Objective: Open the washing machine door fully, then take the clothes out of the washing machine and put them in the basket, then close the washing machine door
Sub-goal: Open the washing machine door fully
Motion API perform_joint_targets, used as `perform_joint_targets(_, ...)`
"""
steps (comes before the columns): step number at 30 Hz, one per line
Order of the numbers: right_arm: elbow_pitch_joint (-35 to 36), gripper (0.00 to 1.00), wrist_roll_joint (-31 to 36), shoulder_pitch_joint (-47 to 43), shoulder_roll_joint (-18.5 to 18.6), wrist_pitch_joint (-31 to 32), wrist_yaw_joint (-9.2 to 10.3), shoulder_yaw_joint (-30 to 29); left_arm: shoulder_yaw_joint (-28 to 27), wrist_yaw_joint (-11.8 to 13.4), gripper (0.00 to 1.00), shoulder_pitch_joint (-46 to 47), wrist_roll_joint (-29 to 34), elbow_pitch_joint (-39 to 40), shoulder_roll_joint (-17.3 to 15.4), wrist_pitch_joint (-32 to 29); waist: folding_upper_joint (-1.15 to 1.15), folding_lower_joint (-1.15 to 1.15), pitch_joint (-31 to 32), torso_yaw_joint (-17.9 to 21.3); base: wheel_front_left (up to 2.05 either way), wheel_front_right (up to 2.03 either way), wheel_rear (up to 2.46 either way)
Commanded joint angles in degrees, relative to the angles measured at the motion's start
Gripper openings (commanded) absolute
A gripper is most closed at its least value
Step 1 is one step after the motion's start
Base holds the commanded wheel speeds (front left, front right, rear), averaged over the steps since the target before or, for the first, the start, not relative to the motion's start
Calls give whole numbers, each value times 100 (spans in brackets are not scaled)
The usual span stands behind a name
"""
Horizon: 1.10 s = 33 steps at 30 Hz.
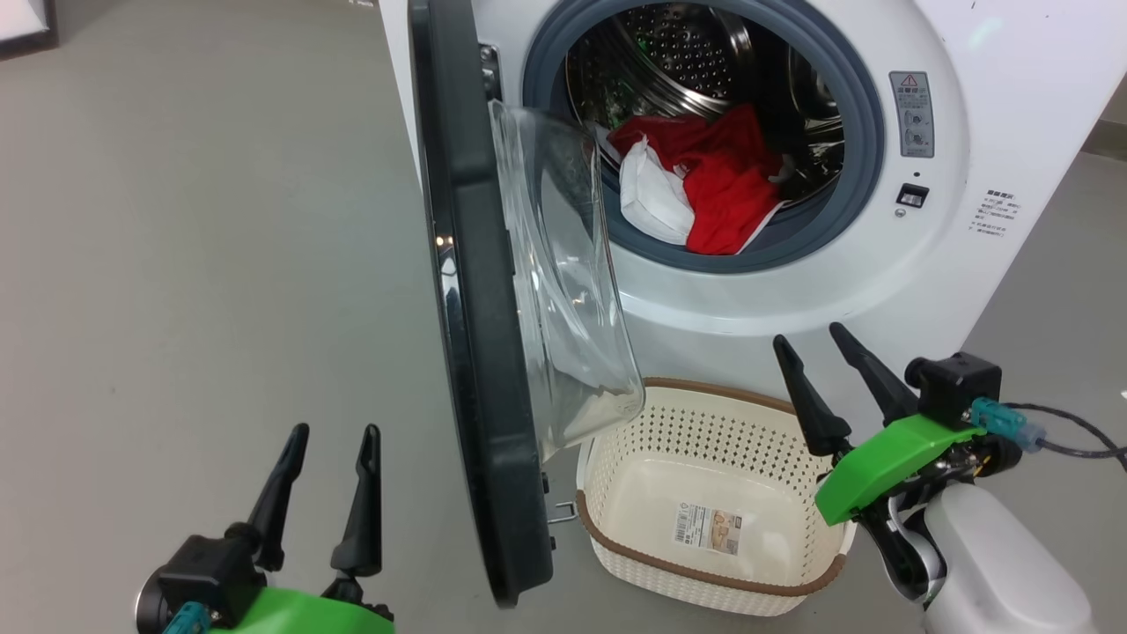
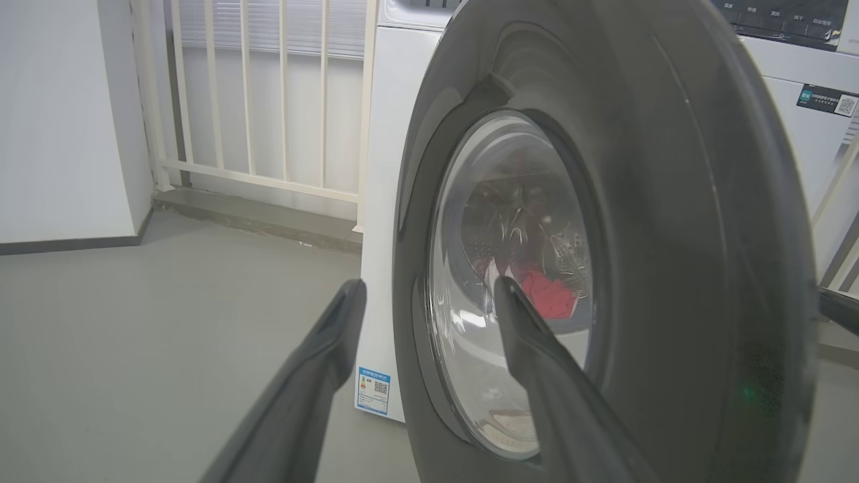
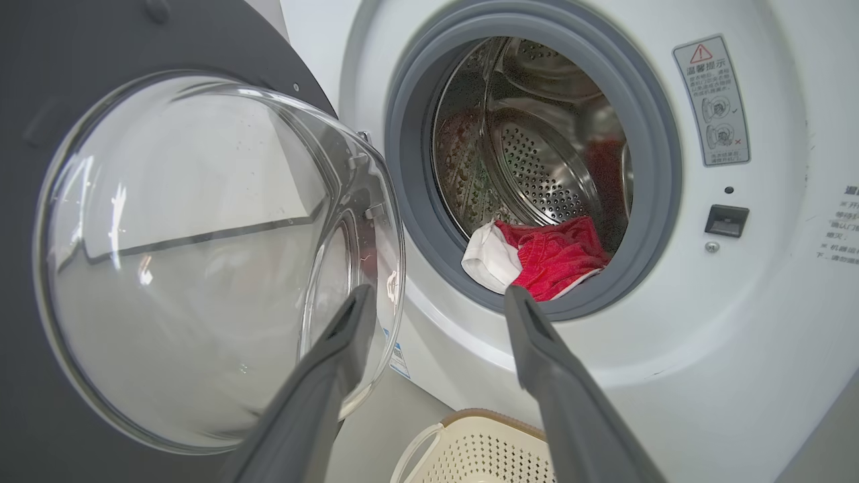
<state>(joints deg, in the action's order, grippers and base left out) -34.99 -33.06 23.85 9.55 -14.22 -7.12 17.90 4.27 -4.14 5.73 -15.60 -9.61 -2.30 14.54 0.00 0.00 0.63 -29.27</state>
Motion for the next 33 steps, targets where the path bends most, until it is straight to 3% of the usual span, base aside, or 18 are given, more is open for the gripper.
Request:
perform_joint_targets(1, 207, 100, 276, -100, -107, -75, -36, -91, -196, -26, 100, 79, 55, 164, -58, 46, 0, 0, -2, 1, 0, 0, 0)
perform_joint_targets(5, 700, 100, 1227, -510, -421, -76, -36, -997, -173, -29, 100, 111, 64, 154, -58, 46, 0, 0, -16, 3, 0, 0, 0)
perform_joint_targets(11, 1569, 100, 2052, -1037, -651, -77, -36, -1917, -145, -16, 100, 146, 55, 157, -58, 46, 0, 0, -26, 12, 0, 0, 0)
perform_joint_targets(19, 1696, 100, 1880, -1467, -666, -77, -36, -1815, -139, 28, 100, 143, 29, 162, -58, 46, 0, 0, -11, 27, 0, 0, 0)
perform_joint_targets(33, 1639, 100, 1796, -1474, -667, -77, -36, -1820, -151, 75, 100, 145, 45, 107, -58, 46, 0, 0, 22, 106, 0, 0, 0)
